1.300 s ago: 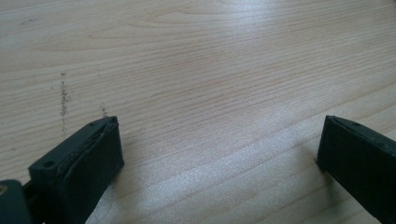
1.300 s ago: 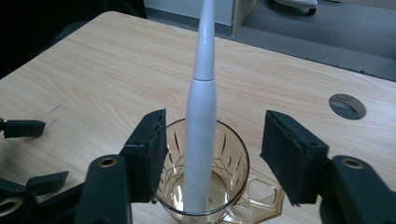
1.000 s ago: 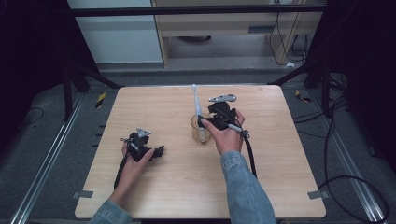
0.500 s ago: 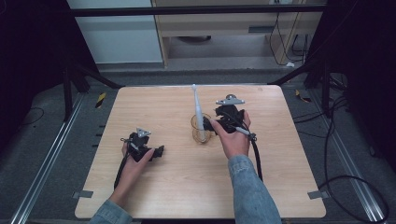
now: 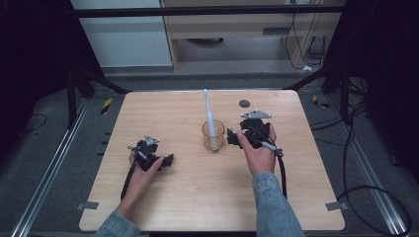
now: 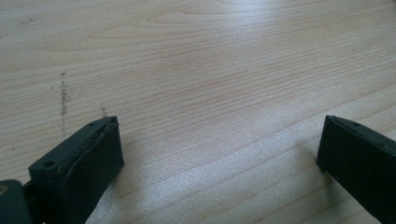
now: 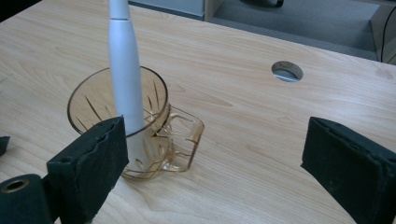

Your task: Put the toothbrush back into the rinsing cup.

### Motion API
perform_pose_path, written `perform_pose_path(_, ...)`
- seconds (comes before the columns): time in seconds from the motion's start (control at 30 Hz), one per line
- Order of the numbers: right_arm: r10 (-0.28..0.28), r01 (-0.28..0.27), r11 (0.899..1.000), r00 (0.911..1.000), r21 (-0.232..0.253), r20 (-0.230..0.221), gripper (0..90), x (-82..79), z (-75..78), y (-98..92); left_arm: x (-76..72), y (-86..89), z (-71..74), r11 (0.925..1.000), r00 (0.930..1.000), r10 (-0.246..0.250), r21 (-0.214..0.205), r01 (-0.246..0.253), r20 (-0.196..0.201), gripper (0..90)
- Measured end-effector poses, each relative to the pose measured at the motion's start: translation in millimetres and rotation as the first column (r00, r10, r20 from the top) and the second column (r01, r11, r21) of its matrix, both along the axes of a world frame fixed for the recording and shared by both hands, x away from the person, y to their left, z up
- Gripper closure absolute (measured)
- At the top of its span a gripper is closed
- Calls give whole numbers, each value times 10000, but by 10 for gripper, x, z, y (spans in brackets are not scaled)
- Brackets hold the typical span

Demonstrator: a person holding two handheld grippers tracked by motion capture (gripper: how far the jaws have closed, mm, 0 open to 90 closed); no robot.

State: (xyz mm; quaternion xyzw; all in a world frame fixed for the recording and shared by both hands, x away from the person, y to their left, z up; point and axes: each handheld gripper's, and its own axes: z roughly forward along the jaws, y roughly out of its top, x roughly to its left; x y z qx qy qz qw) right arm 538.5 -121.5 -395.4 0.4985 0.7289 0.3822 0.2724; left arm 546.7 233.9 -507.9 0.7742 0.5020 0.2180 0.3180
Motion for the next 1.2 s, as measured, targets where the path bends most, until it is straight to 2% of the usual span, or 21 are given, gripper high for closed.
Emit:
perform_pose_path(0.63,-147,144,9996,9998,-259,-96,91,-71,-107,-230,0,0,0,10000,10000,0,0,0,0,0)
perform_pose_path(1.2,-762,739,9960,9961,-492,-454,89,-69,-326,-503,0,0,0,10000,10000,-2,0,2,-1,0)
